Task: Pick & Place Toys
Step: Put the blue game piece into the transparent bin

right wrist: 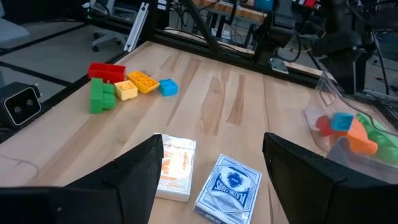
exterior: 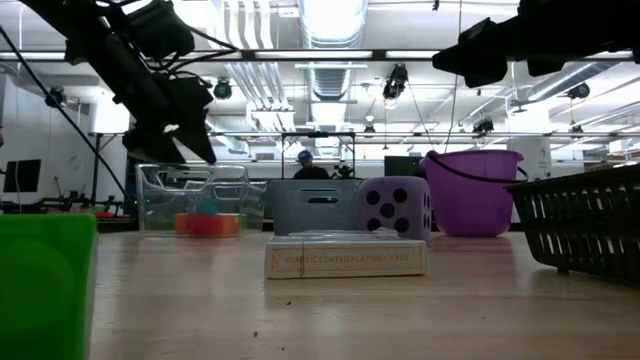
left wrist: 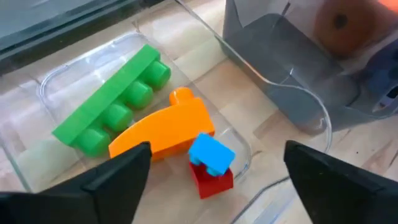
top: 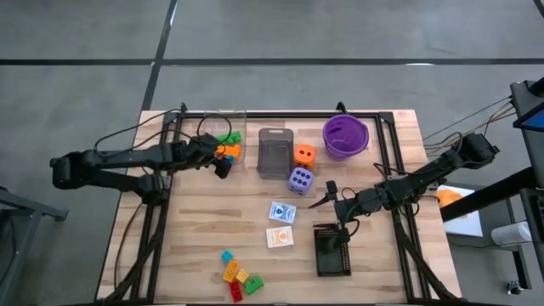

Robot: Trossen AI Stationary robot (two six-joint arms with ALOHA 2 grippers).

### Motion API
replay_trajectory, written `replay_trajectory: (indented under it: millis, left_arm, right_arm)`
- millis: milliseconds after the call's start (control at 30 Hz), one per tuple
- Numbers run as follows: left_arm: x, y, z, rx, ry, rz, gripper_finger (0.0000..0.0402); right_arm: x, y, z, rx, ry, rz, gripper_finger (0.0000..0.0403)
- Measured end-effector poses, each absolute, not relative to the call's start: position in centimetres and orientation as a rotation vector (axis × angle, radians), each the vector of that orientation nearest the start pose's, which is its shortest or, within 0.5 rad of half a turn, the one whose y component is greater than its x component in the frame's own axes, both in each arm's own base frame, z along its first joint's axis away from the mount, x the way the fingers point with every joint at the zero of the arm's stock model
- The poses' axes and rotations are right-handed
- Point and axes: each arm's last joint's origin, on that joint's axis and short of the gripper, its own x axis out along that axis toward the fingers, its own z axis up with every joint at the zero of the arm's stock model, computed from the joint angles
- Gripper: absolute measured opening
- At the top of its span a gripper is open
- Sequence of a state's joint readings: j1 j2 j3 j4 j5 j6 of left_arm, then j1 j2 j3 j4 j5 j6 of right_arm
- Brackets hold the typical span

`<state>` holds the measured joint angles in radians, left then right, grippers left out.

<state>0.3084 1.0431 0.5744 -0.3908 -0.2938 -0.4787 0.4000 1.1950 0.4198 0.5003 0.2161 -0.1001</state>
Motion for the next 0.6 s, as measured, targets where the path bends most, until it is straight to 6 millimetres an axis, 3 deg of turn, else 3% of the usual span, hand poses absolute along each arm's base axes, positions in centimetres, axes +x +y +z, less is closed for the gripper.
replay_trajectory:
  millis: [133,267,400,600]
  left_arm:
    - [18.7,6.6,21.1,-0.444,0.709,0.717,0.0384]
    - [19.7,5.4,22.5,-0.377,0.711,0.506,0.0362]
    - [20.6,2.7,23.3,-0.272,0.730,0.246,0.0334]
    - [20.7,-2.5,23.4,-0.172,0.745,-0.004,0.0310]
  right_arm:
    - [21.7,8.5,19.4,-0.181,0.255,0.196,0.0275]
    - [21.6,8.5,19.4,-0.181,0.257,0.196,0.0275]
    - [21.7,8.5,19.4,-0.181,0.257,0.196,0.0275]
    - [21.6,8.5,19.4,-0.181,0.257,0.196,0.0275]
